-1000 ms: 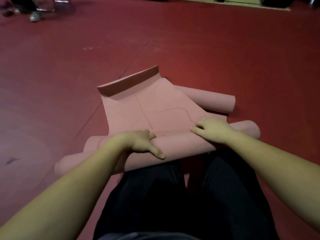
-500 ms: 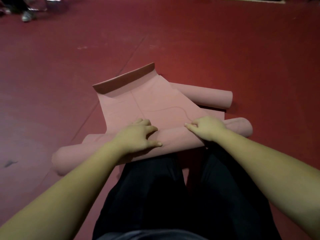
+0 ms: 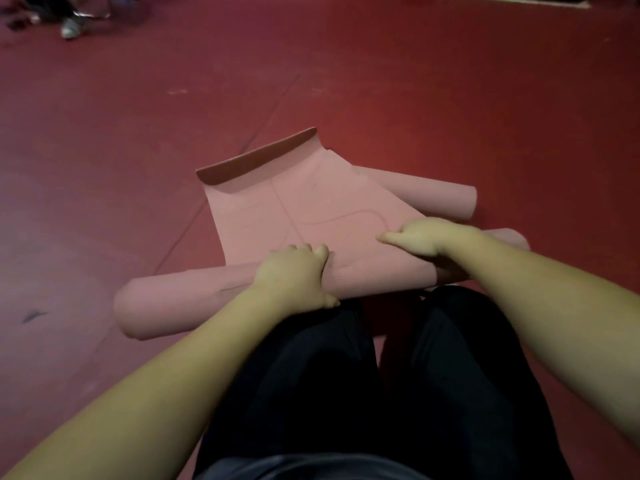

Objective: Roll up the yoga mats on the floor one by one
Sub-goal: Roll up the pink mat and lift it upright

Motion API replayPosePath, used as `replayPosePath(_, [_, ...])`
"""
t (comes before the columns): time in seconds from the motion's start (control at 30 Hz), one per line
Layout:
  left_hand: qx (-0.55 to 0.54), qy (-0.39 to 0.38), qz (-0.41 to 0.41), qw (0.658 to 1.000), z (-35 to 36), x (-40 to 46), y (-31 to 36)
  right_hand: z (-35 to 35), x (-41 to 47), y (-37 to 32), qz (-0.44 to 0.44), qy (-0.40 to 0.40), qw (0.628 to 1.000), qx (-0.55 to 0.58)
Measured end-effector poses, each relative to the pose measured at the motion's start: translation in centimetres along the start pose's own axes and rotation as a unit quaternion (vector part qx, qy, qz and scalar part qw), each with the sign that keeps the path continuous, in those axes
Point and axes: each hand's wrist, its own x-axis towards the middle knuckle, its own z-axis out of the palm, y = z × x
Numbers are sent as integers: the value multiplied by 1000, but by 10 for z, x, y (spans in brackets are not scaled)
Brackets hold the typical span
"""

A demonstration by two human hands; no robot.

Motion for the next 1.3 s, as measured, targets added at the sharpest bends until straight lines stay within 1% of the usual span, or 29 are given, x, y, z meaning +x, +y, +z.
replayPosePath(0.1, [-58, -67, 10, 996, -4, 1, -5, -2, 6, -1, 9, -64, 998, -1])
replayPosePath(0.17, [-80, -99, 11, 992, -1, 4, -9, 1, 7, -3, -1, -80, 997, -1])
replayPosePath(0.2, [-86, -109, 9, 990, -1, 6, -11, 3, 8, -3, -7, -75, 997, 7])
replayPosePath(0.27, [-113, -133, 4, 985, -2, 12, -16, 4, 6, -3, -19, -42, 999, 22])
replayPosePath(0.3, [-143, -154, 2, 978, -4, 16, -19, 4, 3, -3, -33, -16, 999, 22])
replayPosePath(0.4, [-236, -214, -9, 948, -8, 31, -26, 11, -3, 3, -76, 66, 995, 6])
replayPosePath(0.5, [-255, -231, -3, 939, -5, 43, -32, 23, -13, 8, -93, 128, 987, -38])
replayPosePath(0.57, [-303, -251, -16, 919, -3, 49, -36, 33, -17, 13, -103, 166, 979, -62])
replayPosePath(0.63, [-343, -274, -21, 898, -5, 53, -41, 41, -19, 14, -96, 187, 976, -63])
replayPosePath(0.7, [-348, -281, -17, 894, -6, 56, -43, 46, -16, 12, -79, 191, 978, -42])
replayPosePath(0.77, [-338, -260, -13, 904, -7, 55, -41, 43, -12, 10, -66, 183, 980, -43])
replayPosePath(0.8, [-322, -236, -8, 917, -6, 53, -40, 41, -10, 8, -62, 176, 981, -48])
replayPosePath(0.83, [-294, -202, 2, 934, -6, 50, -38, 39, -9, 7, -60, 170, 982, -50])
replayPosePath(0.9, [-207, -102, 38, 972, -6, 40, -35, 37, -7, 7, -58, 158, 985, -45])
replayPosePath(0.97, [-111, -10, 72, 991, -3, 27, -31, 37, -5, 7, -60, 152, 986, -39])
replayPosePath(1.0, [-69, 14, 76, 995, 1, 20, -27, 36, -5, 6, -60, 147, 987, -38])
replayPosePath(1.07, [14, 30, 57, 998, 13, 8, -12, 33, -3, 5, -59, 135, 989, -35])
replayPosePath(1.13, [66, 21, 13, 998, 22, 2, 5, 28, -4, 3, -53, 118, 991, -32])
replayPosePath(1.2, [67, 23, -22, 997, 24, 4, 13, 20, -6, -1, -46, 108, 992, -44])
replayPosePath(1.3, [37, 16, -29, 999, 12, 8, 7, 5, -9, -8, -37, 91, 994, -57])
